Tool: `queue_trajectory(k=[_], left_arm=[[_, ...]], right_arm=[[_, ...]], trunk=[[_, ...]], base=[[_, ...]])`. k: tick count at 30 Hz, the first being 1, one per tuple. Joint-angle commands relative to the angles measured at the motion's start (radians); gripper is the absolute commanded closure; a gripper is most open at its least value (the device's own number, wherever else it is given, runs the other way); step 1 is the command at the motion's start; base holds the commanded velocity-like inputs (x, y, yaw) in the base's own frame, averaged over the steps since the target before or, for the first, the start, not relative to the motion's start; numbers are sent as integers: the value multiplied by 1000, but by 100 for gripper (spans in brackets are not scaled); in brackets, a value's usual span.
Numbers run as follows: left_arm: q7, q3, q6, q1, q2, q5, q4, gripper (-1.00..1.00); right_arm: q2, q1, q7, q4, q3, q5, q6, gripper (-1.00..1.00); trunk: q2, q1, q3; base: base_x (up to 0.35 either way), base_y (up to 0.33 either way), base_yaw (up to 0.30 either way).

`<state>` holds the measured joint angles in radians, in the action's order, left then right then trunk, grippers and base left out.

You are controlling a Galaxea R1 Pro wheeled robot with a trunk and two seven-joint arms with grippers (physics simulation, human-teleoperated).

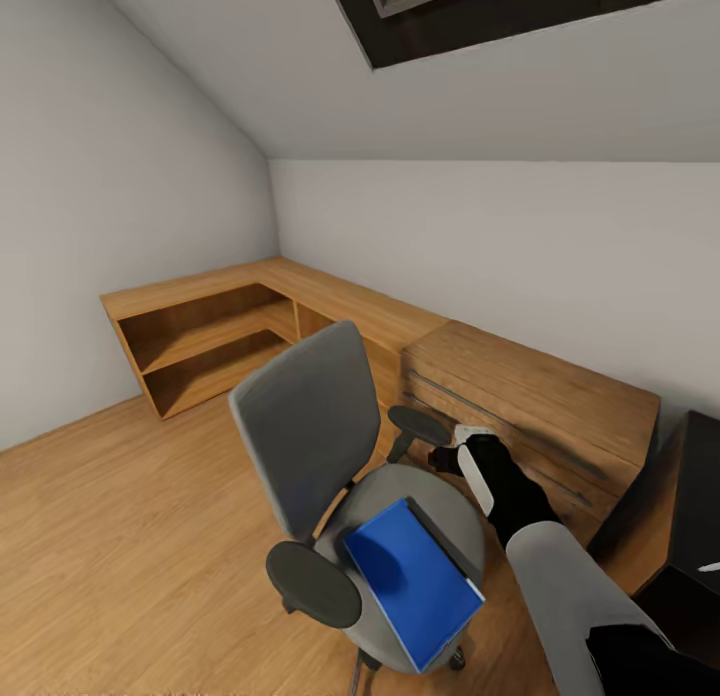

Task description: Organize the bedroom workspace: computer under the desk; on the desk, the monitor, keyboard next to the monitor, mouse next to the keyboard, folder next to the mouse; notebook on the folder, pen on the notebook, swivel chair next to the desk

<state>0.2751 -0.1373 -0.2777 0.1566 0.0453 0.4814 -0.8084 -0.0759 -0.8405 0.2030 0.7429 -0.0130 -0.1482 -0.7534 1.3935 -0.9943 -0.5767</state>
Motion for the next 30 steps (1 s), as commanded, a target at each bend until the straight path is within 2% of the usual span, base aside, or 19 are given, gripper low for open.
queue_trajectory(k=[1,5,12,15,16,19,22,23,24,27,30], left_arm=[[8,8,-5,0,2,8,-19,-100],[8,22,-2,0,3,9,-29,-100],[9,85,12,0,4,10,-34,-100],[9,95,33,0,4,10,-39,-100],[11,105,154,0,4,8,-141,-100],[18,117,267,0,5,8,-234,-100],[24,152,419,0,5,10,-336,-100],[27,189,533,0,4,14,-411,-100],[28,211,590,0,3,16,-450,-100],[29,271,745,0,0,27,-563,-100],[29,319,865,0,-3,46,-662,-100]], right_arm=[[-11,5,8,1,-9,-11,-3,-100],[-17,12,6,1,-11,-11,4,-100],[-14,35,-5,2,-10,-11,47,-100],[-12,46,-14,3,-10,-10,54,-100],[-8,56,-31,2,-10,-10,60,-100],[-6,58,-39,2,-10,-12,61,-100],[-4,59,-47,2,-10,-13,61,-100],[-3,59,-53,2,-10,-14,61,-100],[-2,60,-56,2,-10,-14,61,-100],[-2,60,-61,3,-10,-14,61,-100],[-1,62,-65,3,-10,-14,62,-100]], trunk=[[1,0,-2],[1,0,-6],[1,0,-13],[1,0,-16],[1,0,-17],[1,0,-20],[1,0,-24],[1,0,-25],[1,0,-25],[1,0,-28],[1,0,-30]], base=[[0,0,209],[0,0,209],[0,0,209],[0,0,209],[0,0,199],[0,0,193],[0,0,174],[0,0,151],[0,0,145],[0,0,135],[0,0,84]])
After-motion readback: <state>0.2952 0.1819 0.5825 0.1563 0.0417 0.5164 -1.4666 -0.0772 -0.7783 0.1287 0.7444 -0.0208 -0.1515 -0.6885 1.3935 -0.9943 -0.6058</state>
